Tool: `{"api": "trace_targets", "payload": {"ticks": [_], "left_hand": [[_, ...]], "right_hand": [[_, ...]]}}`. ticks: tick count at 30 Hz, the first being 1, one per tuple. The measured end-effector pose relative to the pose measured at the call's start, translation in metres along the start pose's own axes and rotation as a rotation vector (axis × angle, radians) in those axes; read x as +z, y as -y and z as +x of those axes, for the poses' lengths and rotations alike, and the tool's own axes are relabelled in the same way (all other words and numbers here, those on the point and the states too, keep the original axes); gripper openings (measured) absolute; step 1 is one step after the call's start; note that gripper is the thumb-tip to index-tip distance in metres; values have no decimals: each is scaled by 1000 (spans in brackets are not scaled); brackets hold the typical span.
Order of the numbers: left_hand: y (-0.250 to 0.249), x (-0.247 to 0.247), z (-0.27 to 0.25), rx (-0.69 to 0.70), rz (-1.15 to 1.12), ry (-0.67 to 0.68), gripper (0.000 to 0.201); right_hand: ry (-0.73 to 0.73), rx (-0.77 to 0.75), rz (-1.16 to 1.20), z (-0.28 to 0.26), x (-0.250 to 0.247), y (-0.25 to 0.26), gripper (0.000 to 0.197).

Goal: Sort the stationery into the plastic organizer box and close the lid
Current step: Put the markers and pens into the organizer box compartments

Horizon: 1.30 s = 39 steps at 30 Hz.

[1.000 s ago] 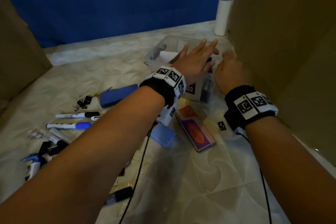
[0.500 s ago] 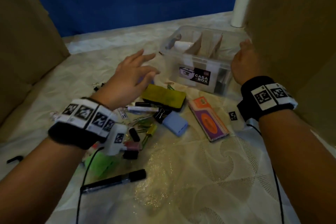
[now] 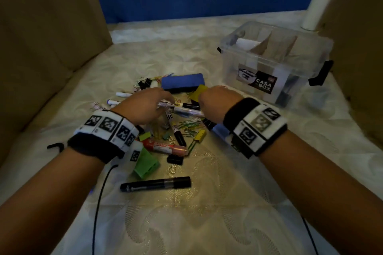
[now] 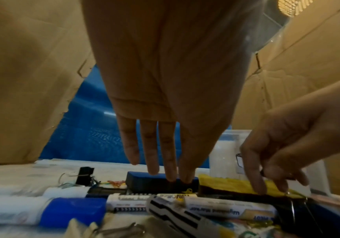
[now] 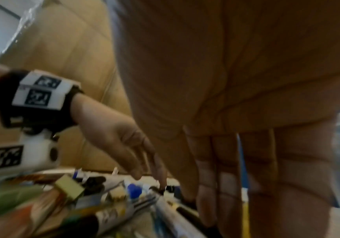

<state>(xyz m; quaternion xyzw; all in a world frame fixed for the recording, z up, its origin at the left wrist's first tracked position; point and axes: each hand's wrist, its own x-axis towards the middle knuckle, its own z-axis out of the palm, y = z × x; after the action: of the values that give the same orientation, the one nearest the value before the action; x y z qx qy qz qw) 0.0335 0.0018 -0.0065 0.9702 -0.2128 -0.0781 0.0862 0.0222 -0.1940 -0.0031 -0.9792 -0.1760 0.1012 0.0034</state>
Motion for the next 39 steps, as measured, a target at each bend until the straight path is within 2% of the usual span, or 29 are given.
{"api": "trace_targets", "payload": {"ticks": [2, 3, 7, 10, 12, 16, 19, 21, 24, 26, 28, 30, 31, 34, 36, 39], "left_hand": [[-7, 1, 5, 38, 49, 20, 24], [-10, 2, 6, 57, 59, 46, 21], [-8, 10, 4, 119, 47, 154, 22], [-4, 12, 1, 126, 31, 162, 24], [-3, 14, 0, 150, 56, 149, 25], [-2, 13, 5, 200, 54, 168, 25], [-3, 13, 11, 201, 94, 203, 20], [-3, 14, 13, 192, 136, 212, 17], [-4, 10, 15, 157, 169, 138, 16], [-8, 6, 18, 124, 188, 51, 28], [-12, 4, 23, 131, 232, 13, 54], [-16, 4, 30, 151, 318, 44, 75], [-17, 5, 34, 159, 363, 64, 79], [-20, 5, 43, 182, 493, 95, 65], [-23, 7, 45, 178, 559, 111, 53], [-28, 14, 45, 190, 603, 107, 45]], "right_hand": [[90, 57, -18, 12, 10, 5, 6], [86, 84, 4, 17, 15, 6, 3], [87, 63, 0, 20, 23, 3, 9], [78, 47, 68, 16, 18, -7, 15], [-21, 84, 228, 12, 14, -20, 16], [-344, 102, 579, 1, 13, -40, 20], [-532, 114, 711, -6, 12, -46, 25], [-599, 102, 750, -11, 10, -48, 27], [-617, 77, 753, -19, 10, -53, 24], [-644, 76, 764, -24, 9, -55, 16], [-699, 85, 784, -29, 6, -58, 17], [-795, 126, 795, -34, -3, -66, 19], [-854, 162, 809, -37, -10, -74, 18], [-967, 312, 790, -51, -37, -103, 19], [-928, 430, 677, -65, -53, -121, 22], [-784, 639, 338, -81, -67, -144, 27]]}}
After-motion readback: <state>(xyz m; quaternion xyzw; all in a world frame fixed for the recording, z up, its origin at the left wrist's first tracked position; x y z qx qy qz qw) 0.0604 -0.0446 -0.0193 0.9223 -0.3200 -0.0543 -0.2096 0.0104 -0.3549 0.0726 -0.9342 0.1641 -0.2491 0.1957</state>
